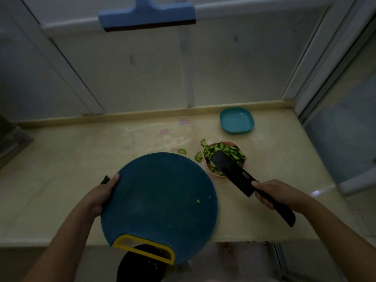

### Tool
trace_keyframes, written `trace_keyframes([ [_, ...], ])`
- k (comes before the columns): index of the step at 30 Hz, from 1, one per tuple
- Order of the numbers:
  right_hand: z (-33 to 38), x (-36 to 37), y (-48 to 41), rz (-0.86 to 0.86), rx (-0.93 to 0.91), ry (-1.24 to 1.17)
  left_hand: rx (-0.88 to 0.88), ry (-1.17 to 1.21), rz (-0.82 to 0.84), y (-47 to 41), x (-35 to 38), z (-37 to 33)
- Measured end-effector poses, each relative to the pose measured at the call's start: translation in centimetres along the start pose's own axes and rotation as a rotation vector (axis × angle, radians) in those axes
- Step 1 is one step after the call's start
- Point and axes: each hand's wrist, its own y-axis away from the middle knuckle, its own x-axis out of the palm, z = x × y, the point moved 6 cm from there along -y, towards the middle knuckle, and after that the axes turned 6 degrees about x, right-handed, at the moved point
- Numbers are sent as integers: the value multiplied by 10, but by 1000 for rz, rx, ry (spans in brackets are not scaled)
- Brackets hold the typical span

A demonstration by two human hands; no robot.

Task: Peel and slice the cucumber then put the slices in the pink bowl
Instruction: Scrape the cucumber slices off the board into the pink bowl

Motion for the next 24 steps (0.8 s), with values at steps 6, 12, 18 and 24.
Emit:
trace_keyframes([
  [6,-23,-10,-28,-84,113,106,-11,-53,30,-7,-1,-10],
  [12,-46,-17,-19,-30,199,83,24,-107,40,-15,1,-25],
  [18,-61,-29,-8,-43,245,72,50,-121,31,-21,11,-33],
  [24,-53,-30,-5,-24,229,134,63,-146,40,-29,9,-36],
])
